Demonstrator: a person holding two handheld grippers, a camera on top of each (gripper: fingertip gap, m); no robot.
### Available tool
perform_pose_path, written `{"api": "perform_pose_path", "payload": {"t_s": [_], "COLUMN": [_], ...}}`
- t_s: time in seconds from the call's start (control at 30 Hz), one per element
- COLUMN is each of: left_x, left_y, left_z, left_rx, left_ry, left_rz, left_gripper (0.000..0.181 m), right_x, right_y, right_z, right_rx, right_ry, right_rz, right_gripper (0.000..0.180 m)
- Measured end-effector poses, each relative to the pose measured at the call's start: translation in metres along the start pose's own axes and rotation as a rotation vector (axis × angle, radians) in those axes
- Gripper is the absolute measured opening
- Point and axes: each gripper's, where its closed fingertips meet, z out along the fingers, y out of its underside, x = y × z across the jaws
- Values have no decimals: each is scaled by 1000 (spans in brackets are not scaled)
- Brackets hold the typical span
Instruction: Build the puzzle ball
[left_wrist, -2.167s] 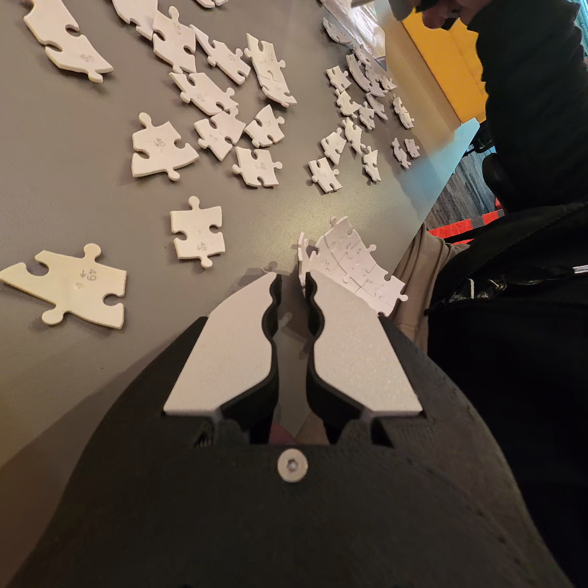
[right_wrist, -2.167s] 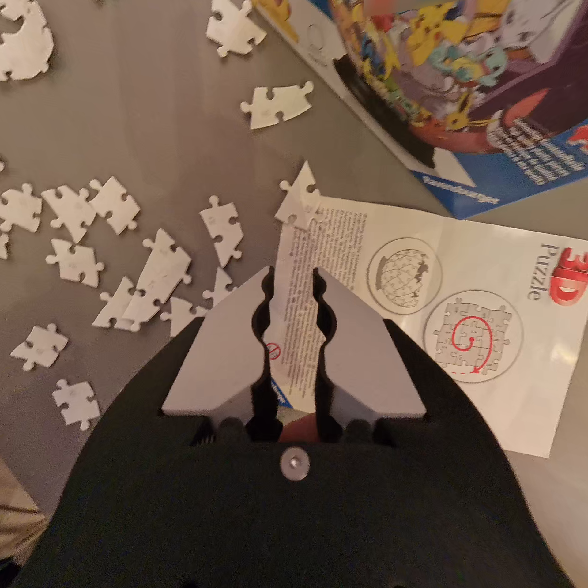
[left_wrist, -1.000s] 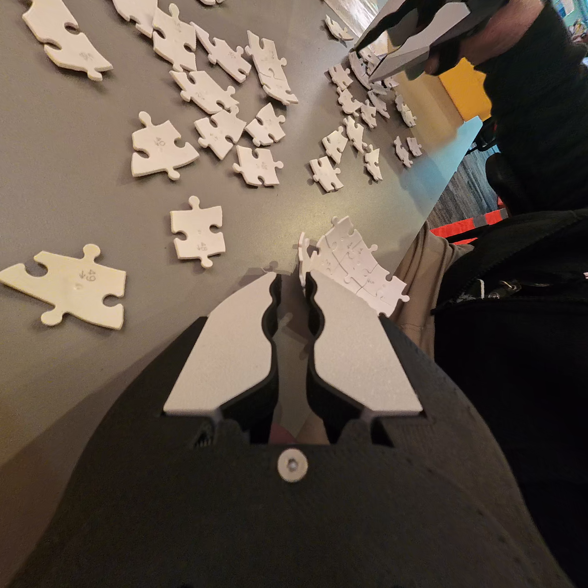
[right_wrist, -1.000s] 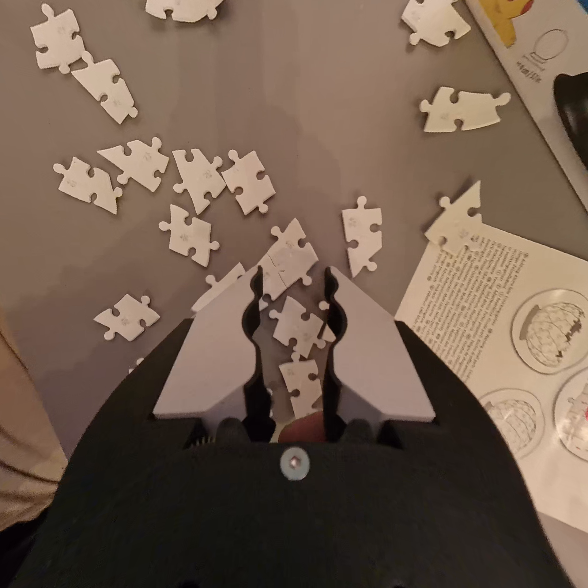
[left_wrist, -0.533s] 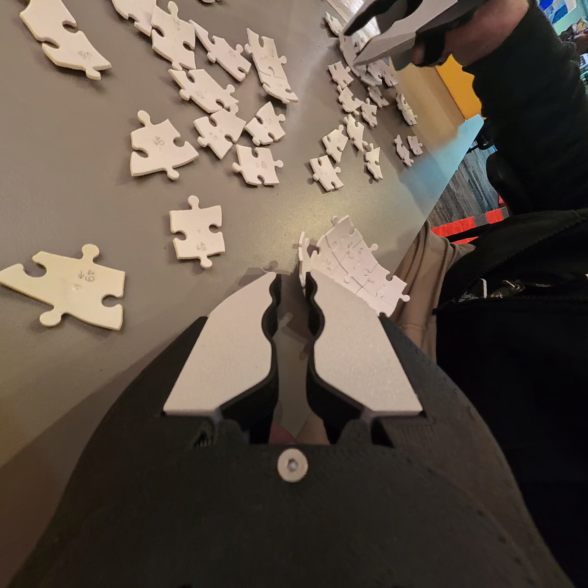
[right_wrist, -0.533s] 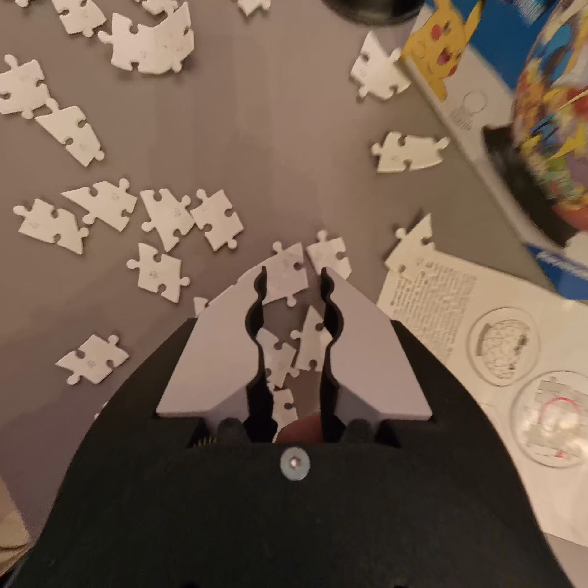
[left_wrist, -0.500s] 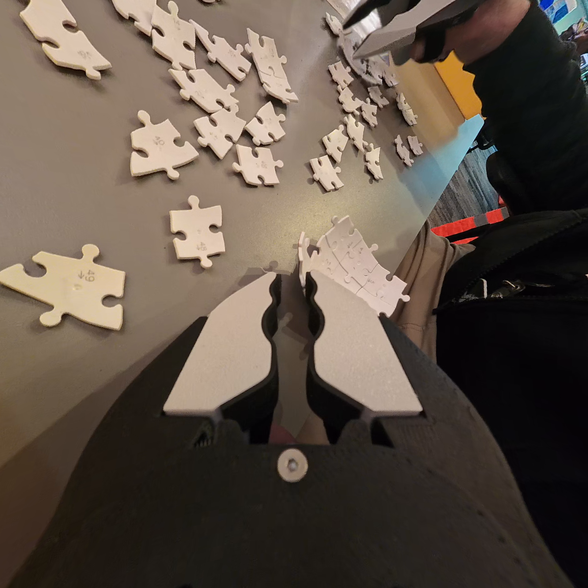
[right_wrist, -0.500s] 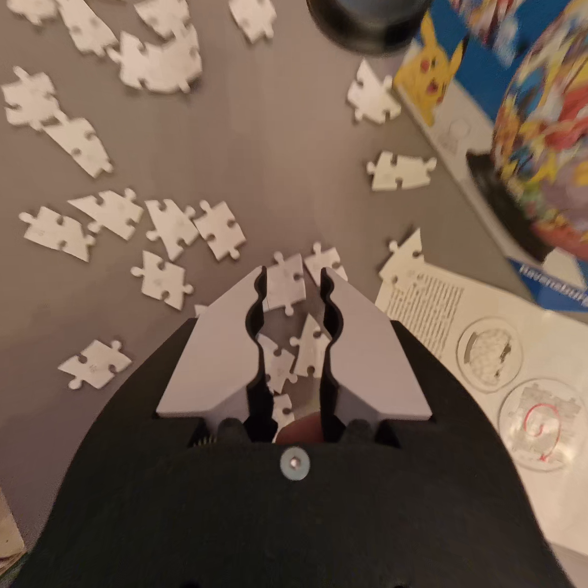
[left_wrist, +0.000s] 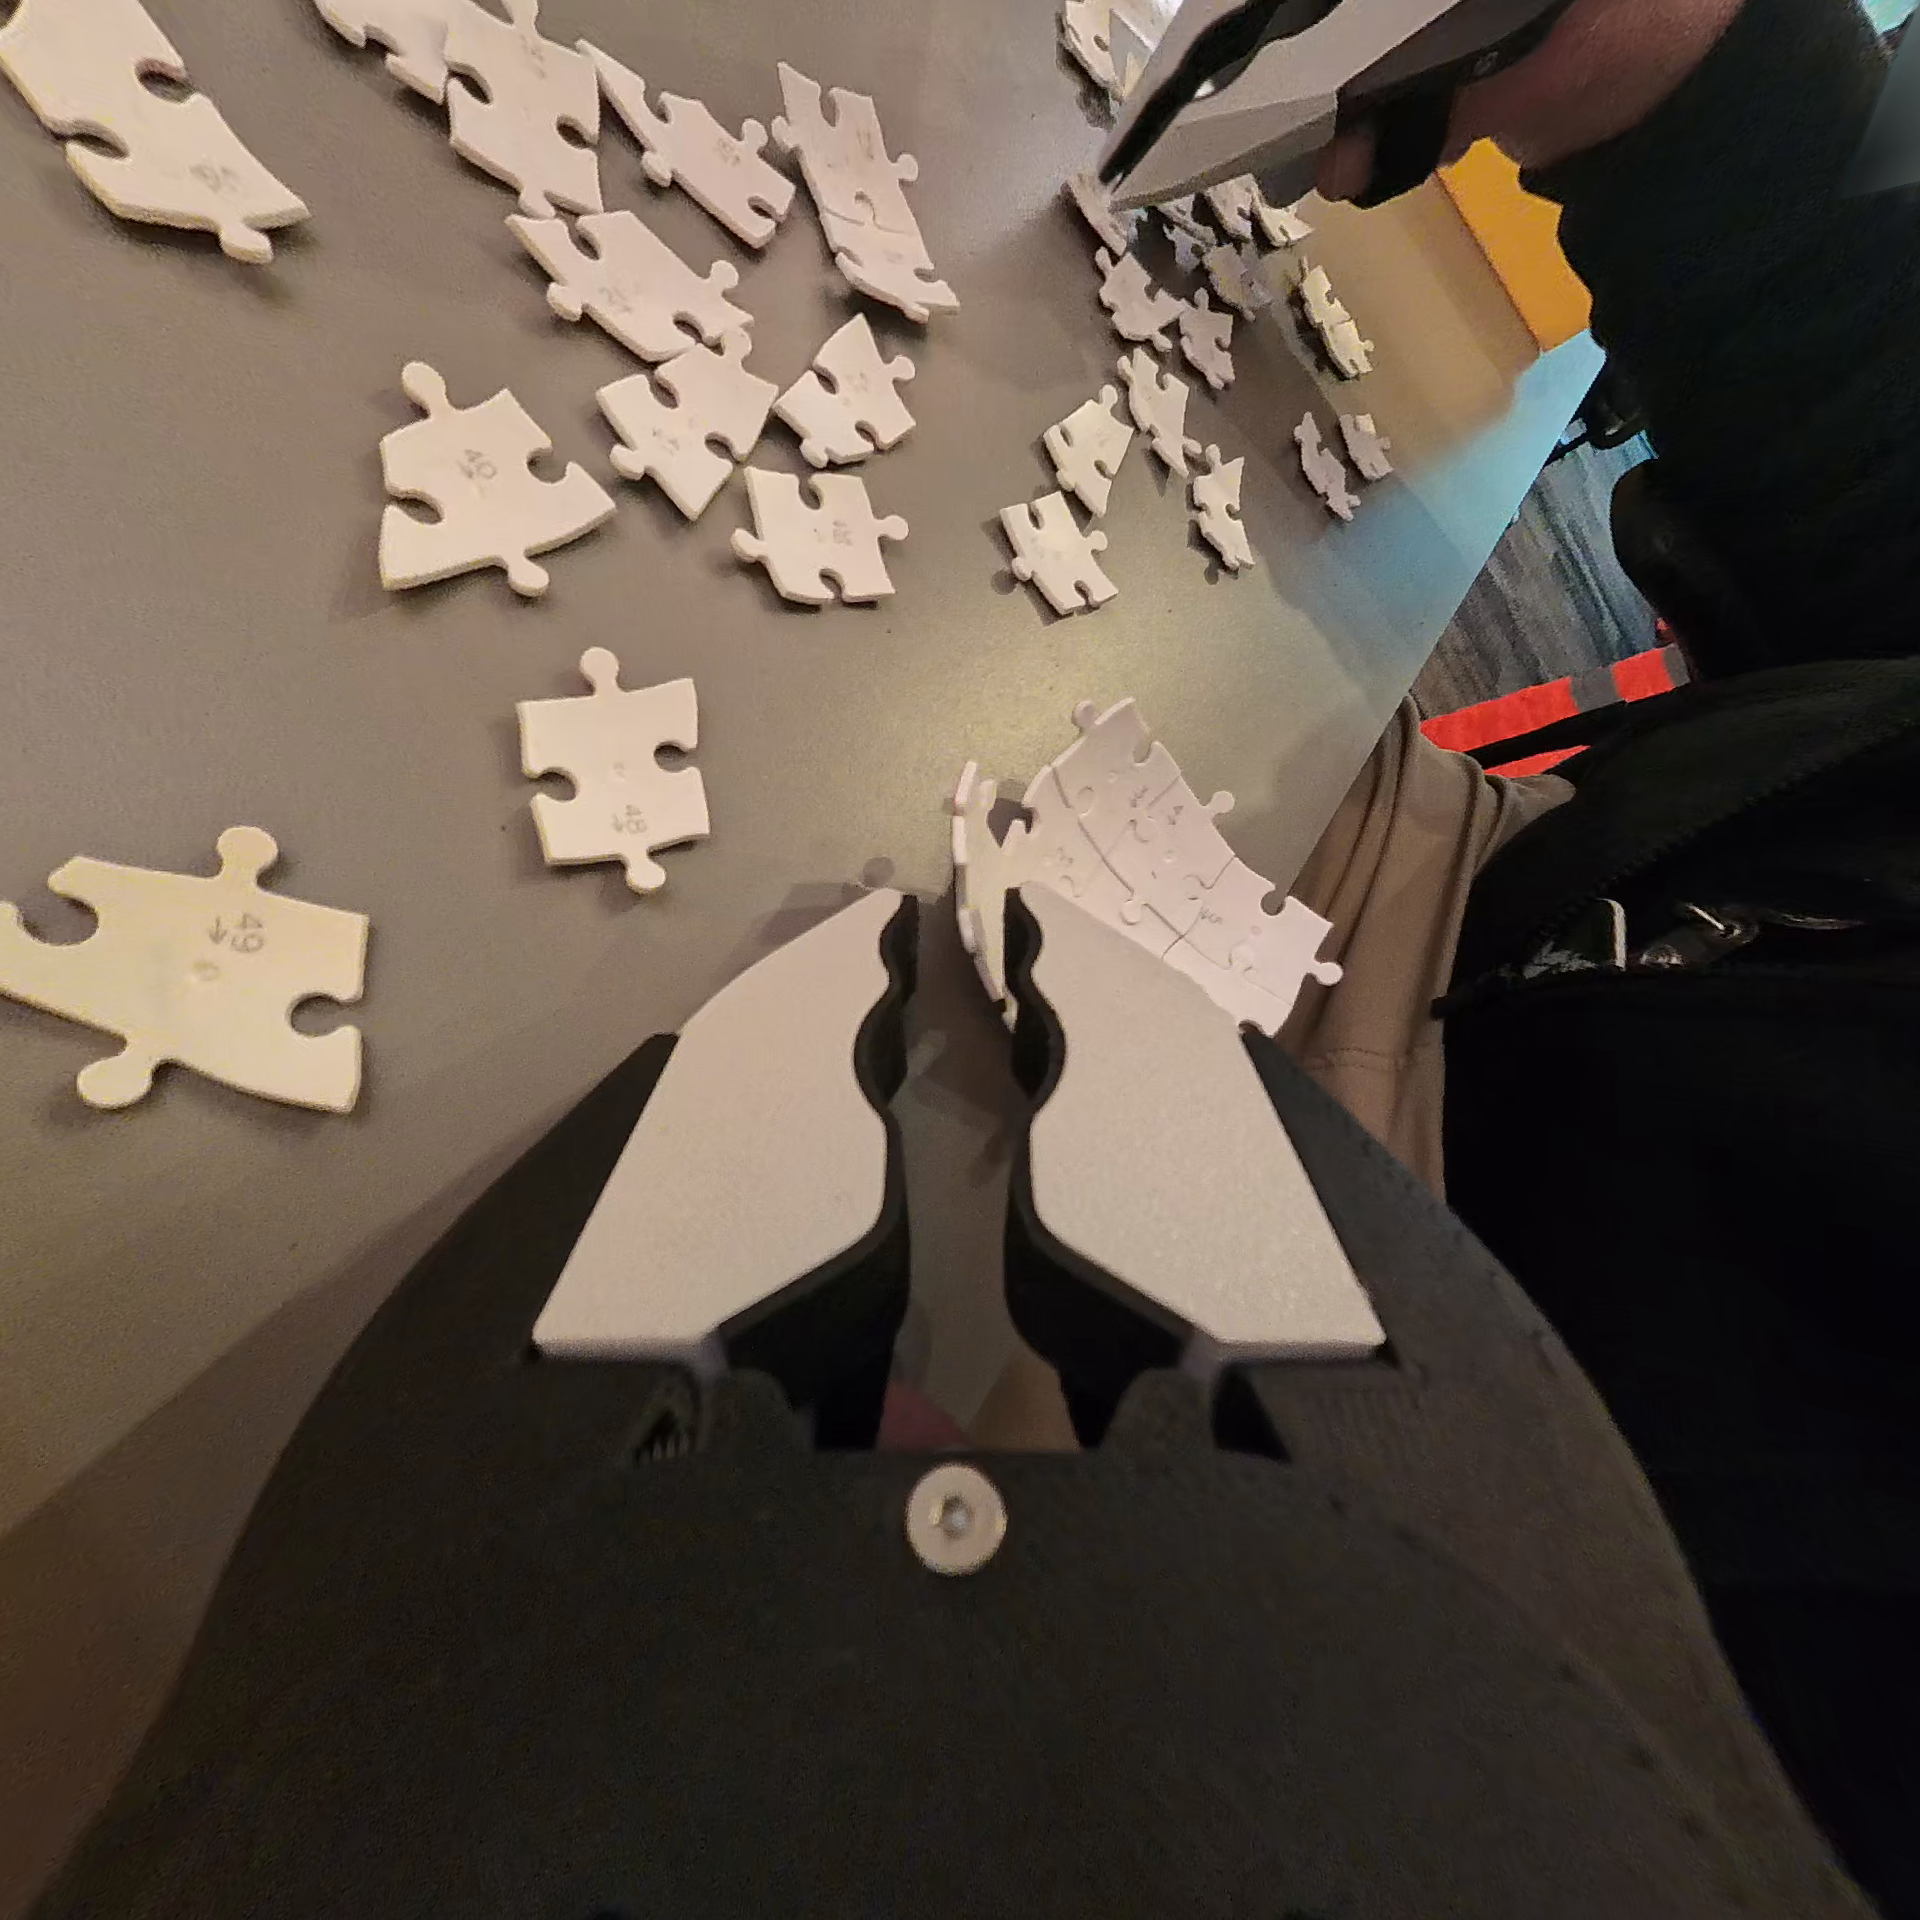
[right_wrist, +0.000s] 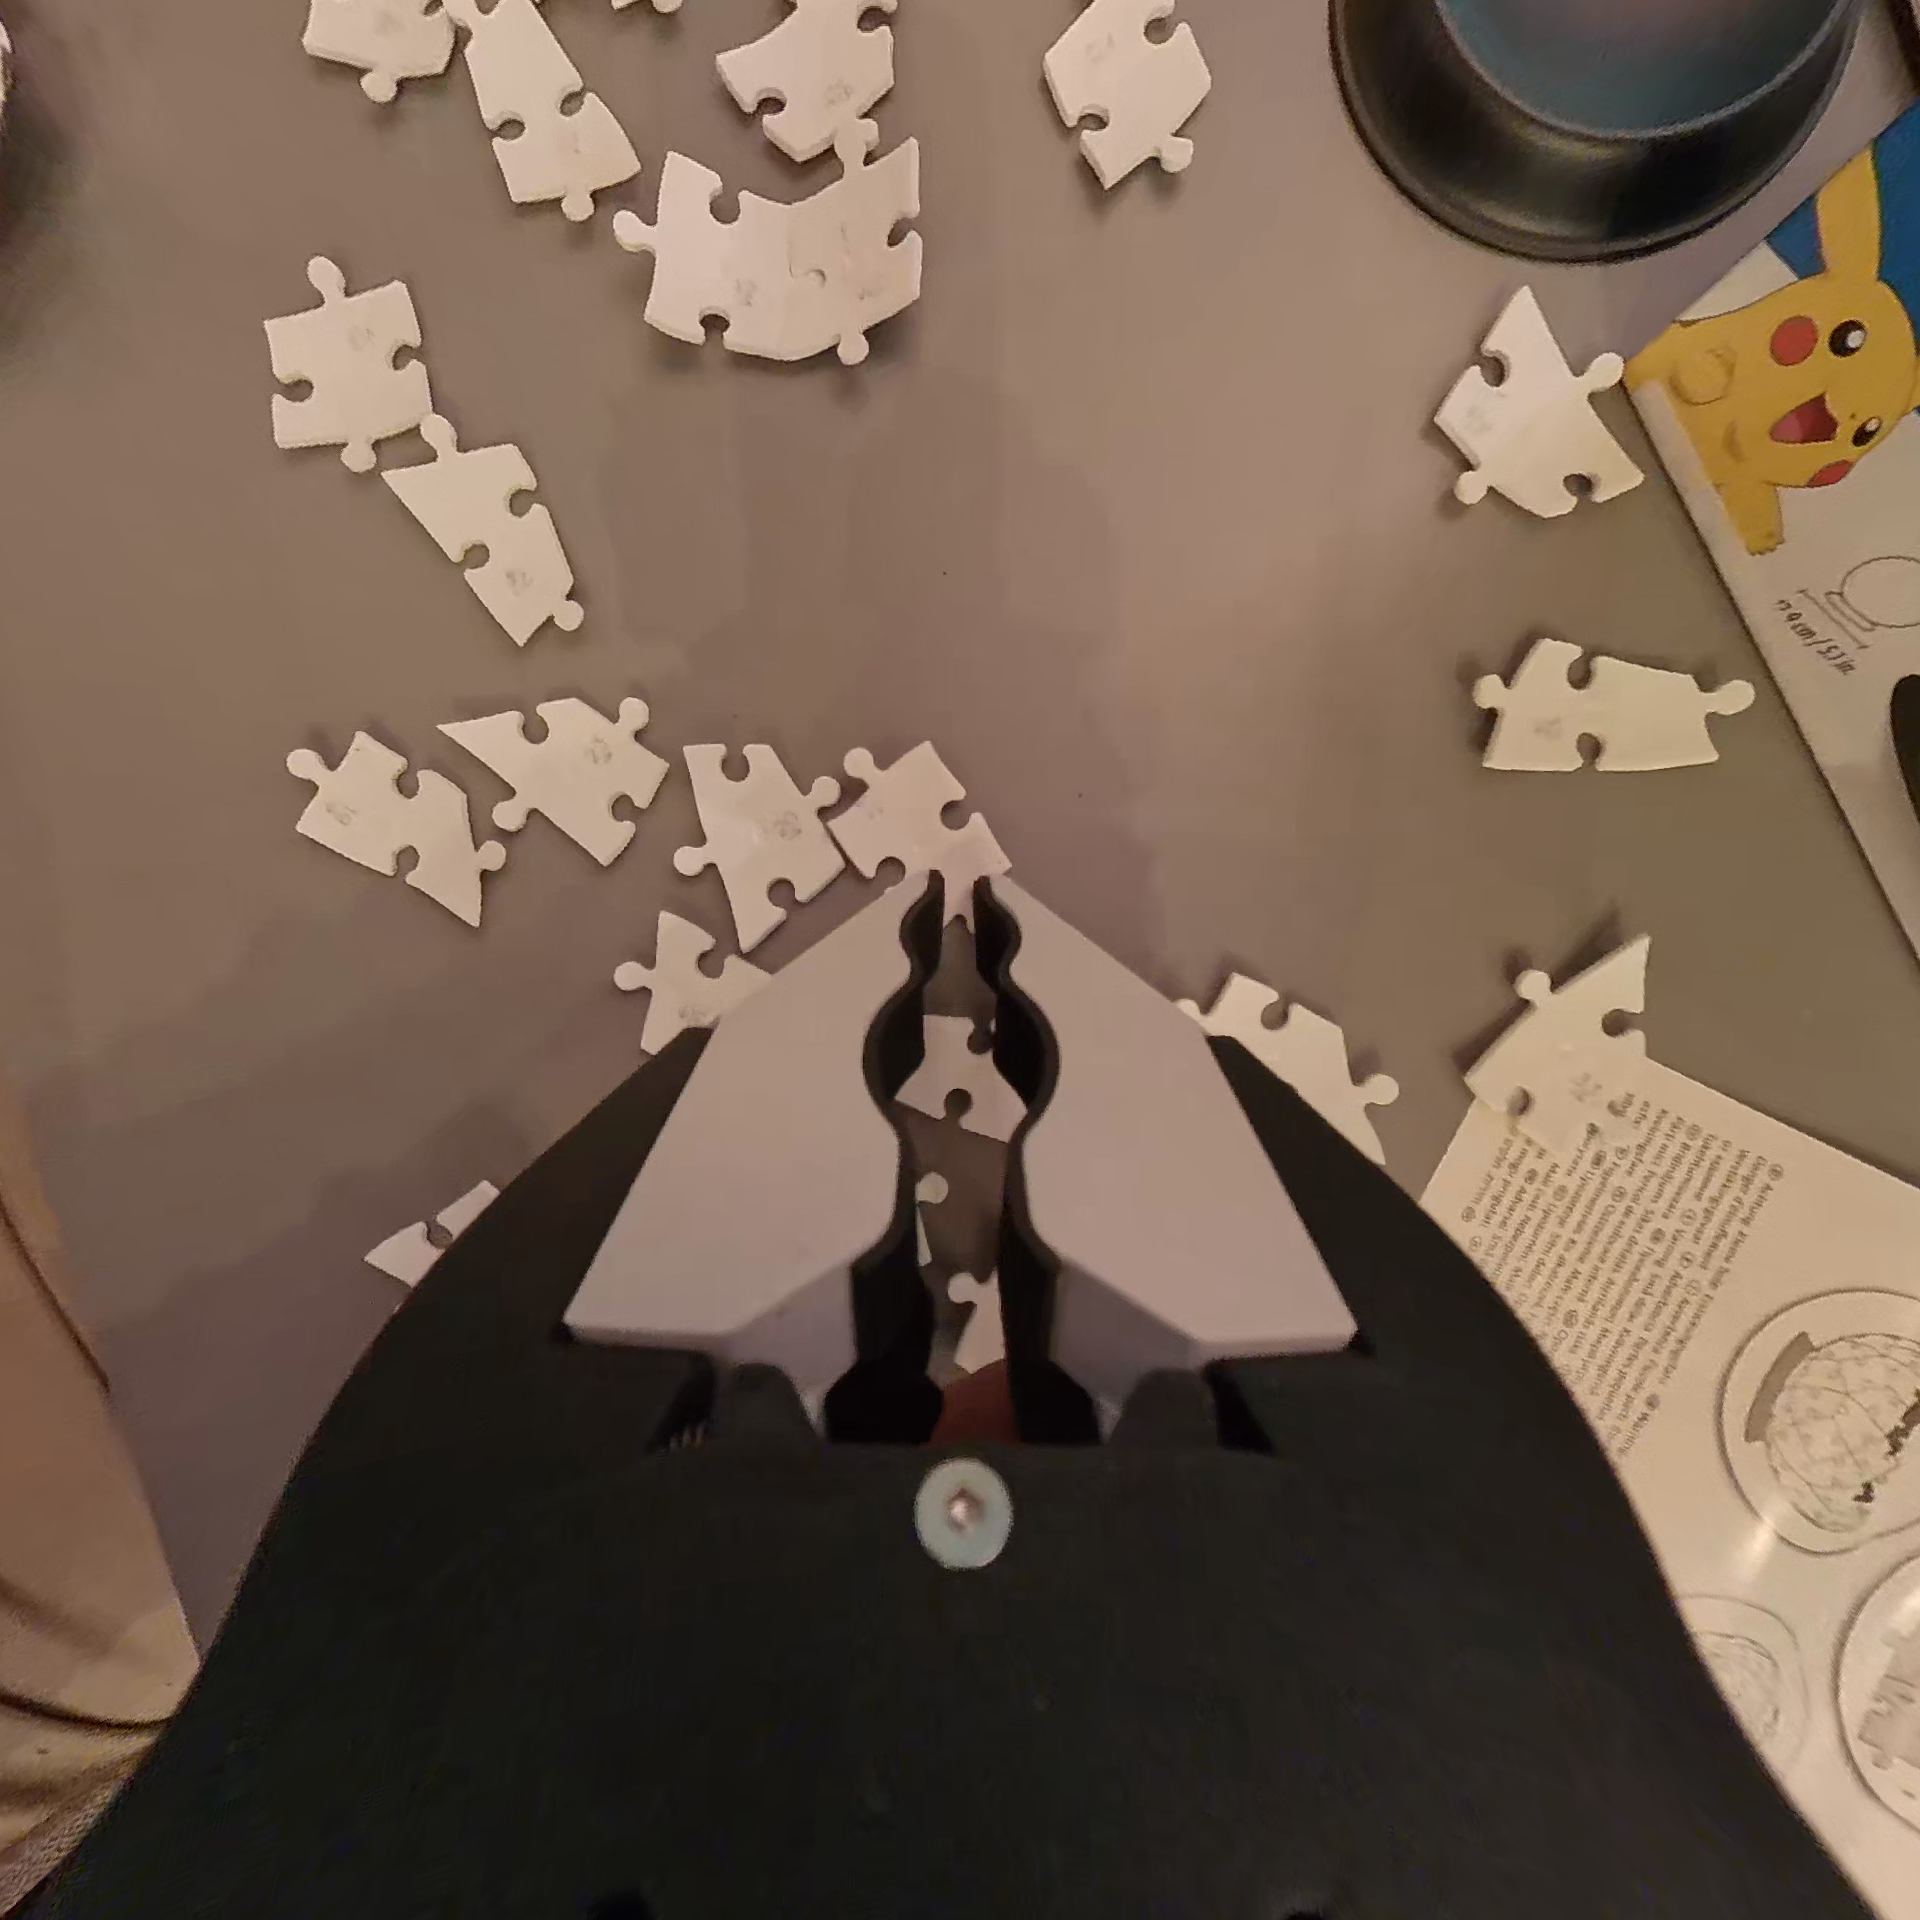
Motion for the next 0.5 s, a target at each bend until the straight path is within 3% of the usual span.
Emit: {"api": "perform_pose_path", "payload": {"t_s": [0.1, 0.17, 0.3, 0.4, 0.5], "left_x": [0, 0, 0, -1, -1], "left_y": [0, 0, 0, 0, -1], "left_z": [0, 0, 0, 0, 0], "left_rx": [0, 1, 0, -1, 1], "left_ry": [-1, -2, -3, -1, -2], "left_rz": [1, 0, 0, -2, -1], "left_gripper": [15, 15, 15, 15, 16], "right_x": [1, -1, -4, -4, -3], "right_y": [0, 1, 1, 2, -2], "right_z": [-1, -3, -7, 1, 3], "right_rx": [-1, -15, -35, -46, -35], "right_ry": [10, 5, 27, 31, 30], "right_rz": [8, 25, -8, -13, 1], "right_gripper": [8, 33, 32, 19, 18]}}
